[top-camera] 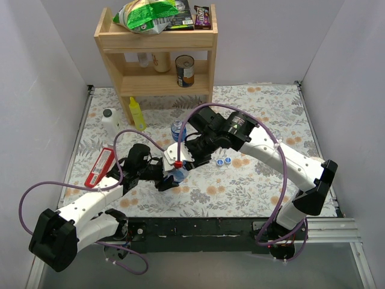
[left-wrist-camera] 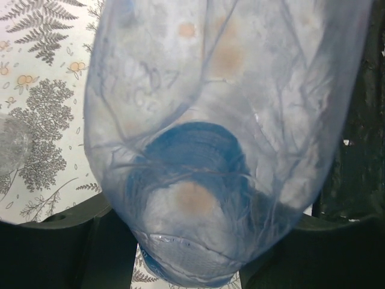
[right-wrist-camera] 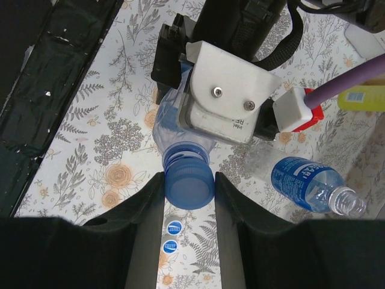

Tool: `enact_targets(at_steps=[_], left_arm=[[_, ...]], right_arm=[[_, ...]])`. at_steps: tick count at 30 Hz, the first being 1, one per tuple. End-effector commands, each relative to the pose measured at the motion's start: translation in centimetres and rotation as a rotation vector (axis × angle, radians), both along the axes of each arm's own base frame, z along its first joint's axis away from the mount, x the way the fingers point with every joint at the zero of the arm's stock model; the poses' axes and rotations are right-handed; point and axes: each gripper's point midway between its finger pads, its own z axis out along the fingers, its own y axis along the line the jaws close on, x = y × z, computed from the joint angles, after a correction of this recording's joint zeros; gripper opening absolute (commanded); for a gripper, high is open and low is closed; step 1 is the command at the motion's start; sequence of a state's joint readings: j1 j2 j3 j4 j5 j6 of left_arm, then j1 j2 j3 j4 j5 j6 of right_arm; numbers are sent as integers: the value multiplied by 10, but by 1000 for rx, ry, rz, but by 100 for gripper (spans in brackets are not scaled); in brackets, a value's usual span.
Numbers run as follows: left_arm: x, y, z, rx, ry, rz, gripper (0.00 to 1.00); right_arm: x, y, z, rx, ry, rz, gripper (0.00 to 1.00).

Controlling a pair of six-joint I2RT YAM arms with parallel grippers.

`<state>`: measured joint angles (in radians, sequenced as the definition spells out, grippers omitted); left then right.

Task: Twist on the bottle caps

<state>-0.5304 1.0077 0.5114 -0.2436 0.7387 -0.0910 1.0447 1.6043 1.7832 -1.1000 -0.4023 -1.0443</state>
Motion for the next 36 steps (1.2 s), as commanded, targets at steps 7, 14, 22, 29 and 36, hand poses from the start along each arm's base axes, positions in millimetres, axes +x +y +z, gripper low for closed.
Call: enact_targets(at_steps=[7, 14, 22, 29, 36], left_arm=[[18, -12, 41, -137, -120, 32, 0], [18, -13, 42, -156, -128, 40, 0], [5, -9, 37, -137, -141, -16, 0], [4, -7, 37, -142, -162, -13, 0], [25, -7, 52, -175, -243, 71, 0]], right_arm=[[-10, -3, -2, -34, 54, 28, 36], [-6, -1, -8, -23, 65, -31, 36], [23, 13, 9, 55, -54, -119, 35], [19, 11, 5, 14, -32, -94, 36], [9, 10, -12, -69, 67, -90, 36]])
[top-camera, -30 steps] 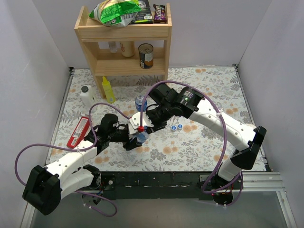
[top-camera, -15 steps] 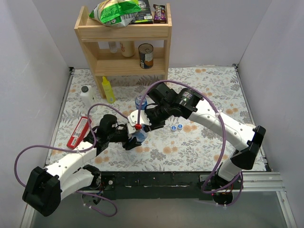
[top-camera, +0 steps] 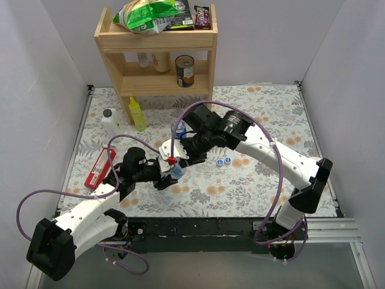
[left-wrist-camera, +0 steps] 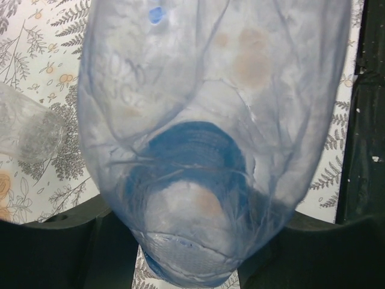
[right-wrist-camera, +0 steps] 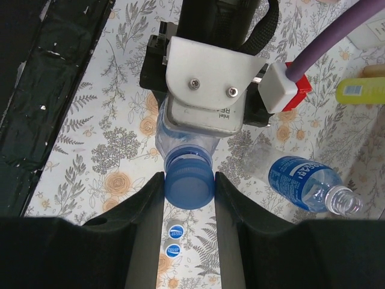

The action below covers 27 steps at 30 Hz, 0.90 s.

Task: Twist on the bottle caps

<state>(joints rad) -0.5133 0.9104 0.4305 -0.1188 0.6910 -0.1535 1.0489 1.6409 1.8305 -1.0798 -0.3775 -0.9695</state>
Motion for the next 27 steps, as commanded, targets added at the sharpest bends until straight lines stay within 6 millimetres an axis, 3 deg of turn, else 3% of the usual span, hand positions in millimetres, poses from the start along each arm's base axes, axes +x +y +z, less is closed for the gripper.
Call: enact_targets(at_steps=[1, 7, 13, 17, 20, 21, 23, 24, 27], left_arm=[[21, -13, 49, -124, -187, 13, 0], [49, 1, 74, -214, -259, 238, 0], [53, 6, 77, -271, -228, 314, 0], [55, 8, 71, -270, -200, 349, 0], [57, 12, 60, -247, -168, 381, 0], [55, 12, 53, -228, -146, 375, 0], [46, 9, 43, -211, -111, 332, 0], [39, 8, 35, -188, -88, 304, 0], [16, 1, 13, -147, 18, 201, 0]], right_arm=[[2, 1, -14, -71, 60, -32, 36], [7, 10, -20, -108, 157, -186, 36], [17, 23, -23, -136, 309, -429, 34], [8, 27, -25, -145, 392, -476, 34], [7, 28, -28, -177, 424, -506, 56], [7, 29, -26, -175, 421, -498, 73], [16, 33, 4, -105, 366, -471, 81], [16, 28, 9, -121, 360, -470, 85], [21, 7, 50, -13, 230, -434, 96]])
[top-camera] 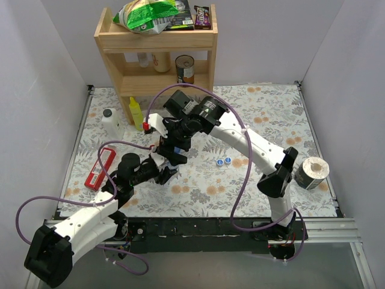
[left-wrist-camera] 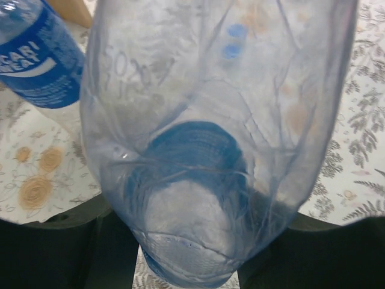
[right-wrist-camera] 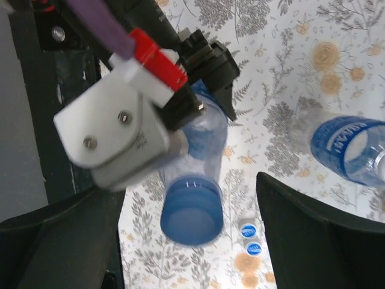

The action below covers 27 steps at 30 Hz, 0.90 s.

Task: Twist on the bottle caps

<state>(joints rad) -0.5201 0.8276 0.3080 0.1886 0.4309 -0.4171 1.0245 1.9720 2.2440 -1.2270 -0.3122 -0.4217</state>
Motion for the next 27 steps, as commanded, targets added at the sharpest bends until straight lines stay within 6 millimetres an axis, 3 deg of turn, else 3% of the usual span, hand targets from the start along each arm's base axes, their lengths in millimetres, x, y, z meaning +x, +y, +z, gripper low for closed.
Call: enact_targets(at_steps=[1, 2, 4, 5, 6, 8, 9, 11, 14, 19, 27], left_arm=[[-28, -13, -9, 4, 84, -158, 0], [-32, -16, -9, 6, 104, -190, 0], [-46, -20, -18, 21, 169, -269, 0], [-45, -24, -10, 19, 150, -295, 0], [-54, -24, -14, 28, 191, -331, 0], [-51, -26, -9, 40, 178, -352, 0], [-51, -27, -8, 45, 184, -355, 0], [-54, -29, -6, 62, 166, -412, 0], [-54, -30, -4, 89, 165, -444, 0], [-52, -29, -1, 122, 153, -463, 0], [-43, -34, 8, 95, 185, -430, 0]], right_arm=[[-9, -39, 66, 88, -156, 51, 96], [-11, -48, 52, 43, -153, 55, 96], [-10, -67, 63, 70, -228, 80, 95], [-13, -75, 47, 44, -207, 94, 95], [-21, -82, 63, 120, -231, 119, 95], [-20, -74, 74, 230, -320, 183, 96], [-31, -77, 69, 261, -317, 229, 97], [-27, -67, 73, 317, -379, 268, 98], [-25, -54, 58, 319, -370, 332, 98], [-25, -37, 52, 348, -354, 396, 96], [-33, -46, 31, 282, -332, 510, 88]])
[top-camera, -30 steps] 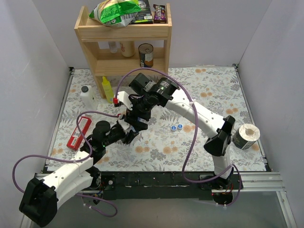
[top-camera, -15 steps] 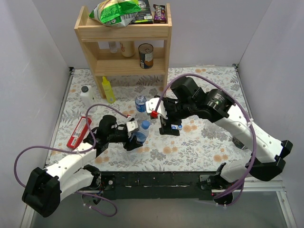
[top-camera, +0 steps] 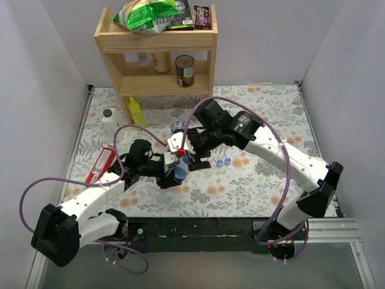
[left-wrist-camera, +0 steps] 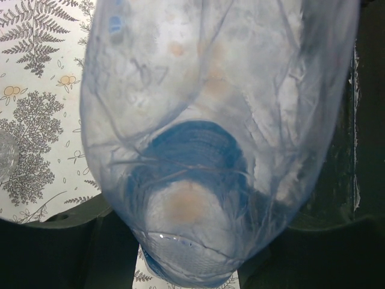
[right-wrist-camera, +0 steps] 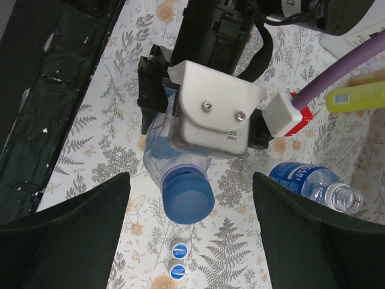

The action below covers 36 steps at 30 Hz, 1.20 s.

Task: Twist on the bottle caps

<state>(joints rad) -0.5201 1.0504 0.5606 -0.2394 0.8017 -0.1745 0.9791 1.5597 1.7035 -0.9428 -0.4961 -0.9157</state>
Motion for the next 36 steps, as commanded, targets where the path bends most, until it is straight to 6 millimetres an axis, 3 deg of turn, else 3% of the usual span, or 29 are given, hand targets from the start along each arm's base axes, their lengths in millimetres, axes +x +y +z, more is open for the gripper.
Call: enact_targets(at_steps=[1, 11, 21, 27, 34, 36], left_arm=[[5, -7, 23, -43, -20, -3, 0], [15, -5, 28, -71, 17, 64, 0], [38, 9, 47, -161, 42, 190, 0], [33, 9, 47, -175, 36, 163, 0], [24, 13, 44, -140, -10, 109, 0], [21, 15, 41, -126, -20, 99, 0]], right_arm=[[-9, -5, 10, 16, -41, 91, 86], [-9, -16, 2, -43, -22, 56, 78], [-7, -44, -32, -187, 10, -42, 75], [1, -49, -49, -220, 61, -156, 75], [43, -50, -39, -191, 147, -306, 77], [53, -55, -17, -156, 134, -304, 76]])
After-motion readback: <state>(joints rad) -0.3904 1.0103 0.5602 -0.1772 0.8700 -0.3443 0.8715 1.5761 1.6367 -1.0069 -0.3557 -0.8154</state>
